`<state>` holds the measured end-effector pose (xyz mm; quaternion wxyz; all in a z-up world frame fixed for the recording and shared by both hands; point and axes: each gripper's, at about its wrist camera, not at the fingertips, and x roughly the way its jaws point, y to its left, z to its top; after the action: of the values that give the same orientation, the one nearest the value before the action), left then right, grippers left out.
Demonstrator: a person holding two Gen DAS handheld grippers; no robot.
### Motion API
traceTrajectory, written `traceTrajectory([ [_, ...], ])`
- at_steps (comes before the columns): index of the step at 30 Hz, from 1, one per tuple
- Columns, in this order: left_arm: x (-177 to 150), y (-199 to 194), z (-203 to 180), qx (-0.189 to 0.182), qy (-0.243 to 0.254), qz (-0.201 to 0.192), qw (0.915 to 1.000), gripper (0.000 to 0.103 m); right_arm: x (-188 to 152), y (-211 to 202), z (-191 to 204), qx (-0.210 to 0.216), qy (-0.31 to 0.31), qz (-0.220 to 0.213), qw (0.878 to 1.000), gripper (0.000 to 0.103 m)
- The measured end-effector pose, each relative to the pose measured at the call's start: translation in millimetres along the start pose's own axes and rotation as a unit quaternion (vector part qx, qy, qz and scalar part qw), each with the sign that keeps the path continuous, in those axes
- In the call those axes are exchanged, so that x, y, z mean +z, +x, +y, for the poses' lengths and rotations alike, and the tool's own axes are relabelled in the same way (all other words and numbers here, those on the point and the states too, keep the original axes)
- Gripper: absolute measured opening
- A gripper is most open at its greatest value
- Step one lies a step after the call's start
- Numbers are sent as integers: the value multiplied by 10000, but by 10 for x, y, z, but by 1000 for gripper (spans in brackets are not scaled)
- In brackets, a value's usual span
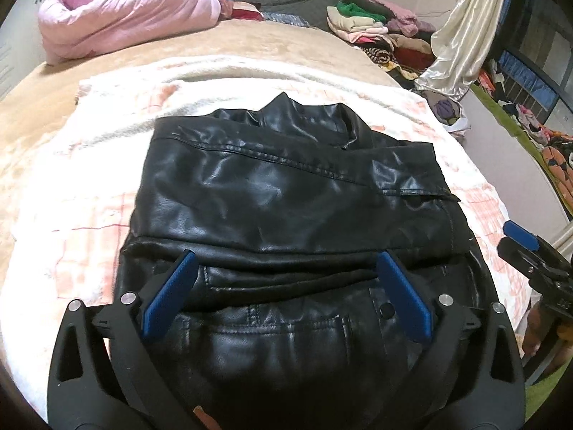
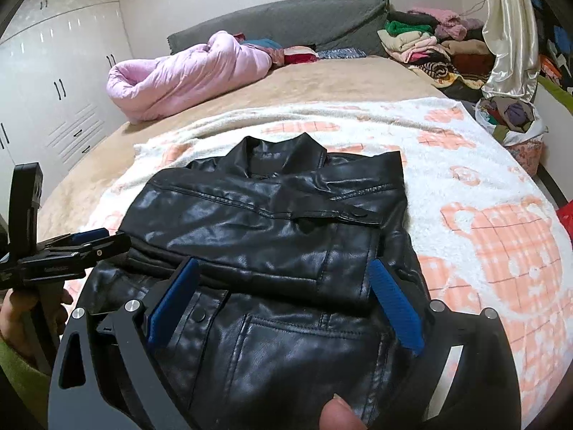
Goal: Fold large clothes
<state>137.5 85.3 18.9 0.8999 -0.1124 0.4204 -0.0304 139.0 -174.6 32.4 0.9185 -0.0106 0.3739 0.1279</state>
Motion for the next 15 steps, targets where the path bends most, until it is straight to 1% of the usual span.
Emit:
traceTrajectory([
  [6, -138, -160, 0, 70, 80, -27, 9999, 93, -150, -235, 21, 60, -131, -7, 9999, 96],
  [12, -334, -306, 31, 151, 99, -26, 9998, 93, -396, -387, -33, 2, -240, 179, 9996, 96],
  [15, -458, -375, 80, 206, 102, 35, 9997, 93, -527, -451, -77, -47, -294, 311, 9991, 96],
])
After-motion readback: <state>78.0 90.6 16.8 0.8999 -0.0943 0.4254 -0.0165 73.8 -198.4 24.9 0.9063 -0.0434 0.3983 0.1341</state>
